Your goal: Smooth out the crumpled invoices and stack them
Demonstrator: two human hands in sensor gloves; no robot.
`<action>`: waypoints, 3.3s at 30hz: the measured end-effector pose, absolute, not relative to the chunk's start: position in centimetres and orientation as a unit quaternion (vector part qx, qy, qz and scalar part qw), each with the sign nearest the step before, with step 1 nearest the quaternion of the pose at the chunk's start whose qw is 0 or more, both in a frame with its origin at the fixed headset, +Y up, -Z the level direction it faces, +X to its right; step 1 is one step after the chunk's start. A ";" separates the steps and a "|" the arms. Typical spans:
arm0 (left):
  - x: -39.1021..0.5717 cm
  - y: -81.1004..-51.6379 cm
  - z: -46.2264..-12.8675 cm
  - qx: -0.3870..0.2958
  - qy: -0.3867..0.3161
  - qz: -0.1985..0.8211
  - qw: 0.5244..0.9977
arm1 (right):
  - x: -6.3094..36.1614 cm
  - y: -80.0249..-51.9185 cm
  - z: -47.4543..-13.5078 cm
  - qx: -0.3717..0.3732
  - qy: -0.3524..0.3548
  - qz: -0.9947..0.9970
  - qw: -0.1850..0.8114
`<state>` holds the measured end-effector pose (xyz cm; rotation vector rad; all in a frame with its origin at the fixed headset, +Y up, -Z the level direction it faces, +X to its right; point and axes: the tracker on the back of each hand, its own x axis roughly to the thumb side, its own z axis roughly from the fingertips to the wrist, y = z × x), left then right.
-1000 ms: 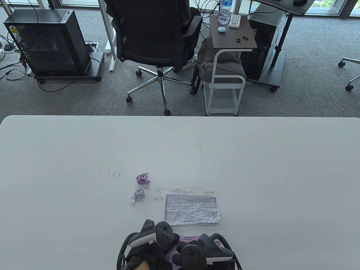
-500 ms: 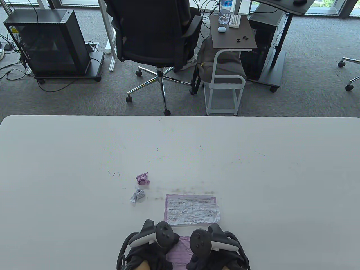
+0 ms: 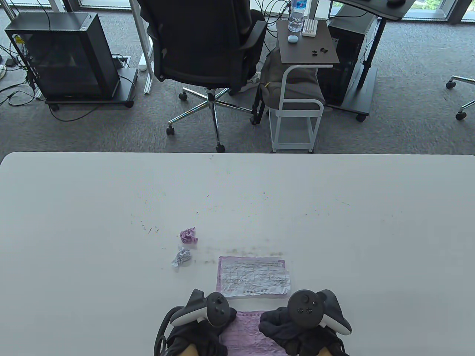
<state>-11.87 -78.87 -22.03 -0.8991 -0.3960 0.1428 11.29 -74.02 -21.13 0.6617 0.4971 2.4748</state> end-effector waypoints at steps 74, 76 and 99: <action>-11.8 -78.9 -22.1 -0.432 -0.191 0.071 0.879 | 12.4 -77.1 -22.2 0.076 0.202 0.974 0.072; -11.8 -78.9 -22.1 -0.432 -0.192 0.070 0.879 | 12.2 -77.4 -22.2 0.073 0.193 0.976 0.065; -11.8 -78.9 -22.0 -0.431 -0.192 0.069 0.879 | 12.4 -75.7 -22.1 0.097 0.147 0.980 0.089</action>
